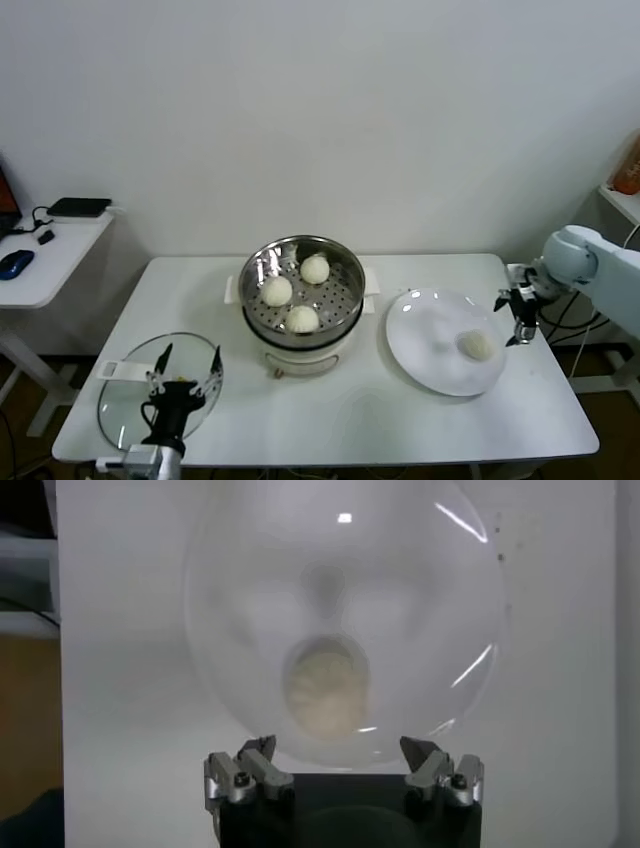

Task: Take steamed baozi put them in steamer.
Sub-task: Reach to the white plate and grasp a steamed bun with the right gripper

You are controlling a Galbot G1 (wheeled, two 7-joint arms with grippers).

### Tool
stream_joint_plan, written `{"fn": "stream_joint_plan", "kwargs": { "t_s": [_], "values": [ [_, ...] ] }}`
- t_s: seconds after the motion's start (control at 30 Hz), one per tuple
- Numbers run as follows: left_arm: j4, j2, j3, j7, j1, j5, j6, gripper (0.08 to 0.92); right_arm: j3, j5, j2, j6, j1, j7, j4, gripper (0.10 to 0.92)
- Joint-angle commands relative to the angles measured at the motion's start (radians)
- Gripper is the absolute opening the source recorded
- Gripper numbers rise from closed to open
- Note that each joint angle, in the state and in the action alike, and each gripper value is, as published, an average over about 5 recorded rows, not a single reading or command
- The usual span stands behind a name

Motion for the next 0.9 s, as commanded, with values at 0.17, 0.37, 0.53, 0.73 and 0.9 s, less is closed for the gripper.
{"fn": "stream_joint_plan", "kwargs": {
  "t_s": [0.17, 0.37, 0.53, 0.73, 0.9],
  "values": [
    [0.01, -0.002, -0.001, -0.001, 0.001, 0.003, -0.001, 0.823, 0.116, -0.063, 0.084, -0.007, -0.162, 0.029, -0.089, 0.823],
    [0.014, -0.002, 0.001, -0.002, 0.001, 0.006, -0.002, 0.823, 0.126, -0.072, 0.107, -0.006, -0.168, 0.034, -0.106, 0.823],
    [0.015, -0.003, 0.001, -0.002, 0.002, 0.008, -0.003, 0.823, 0.132, -0.089, 0.125, 0.001, -0.169, 0.033, -0.135, 0.823],
    [0.017, -0.003, -0.001, -0.003, 0.003, 0.007, -0.004, 0.823, 0.136, -0.103, 0.149, 0.005, -0.173, 0.029, -0.16, 0.823],
    [0.017, -0.003, -0.004, -0.003, 0.002, 0.007, -0.004, 0.823, 0.146, -0.11, 0.159, 0.007, -0.18, 0.021, -0.166, 0.823]
  ]
}}
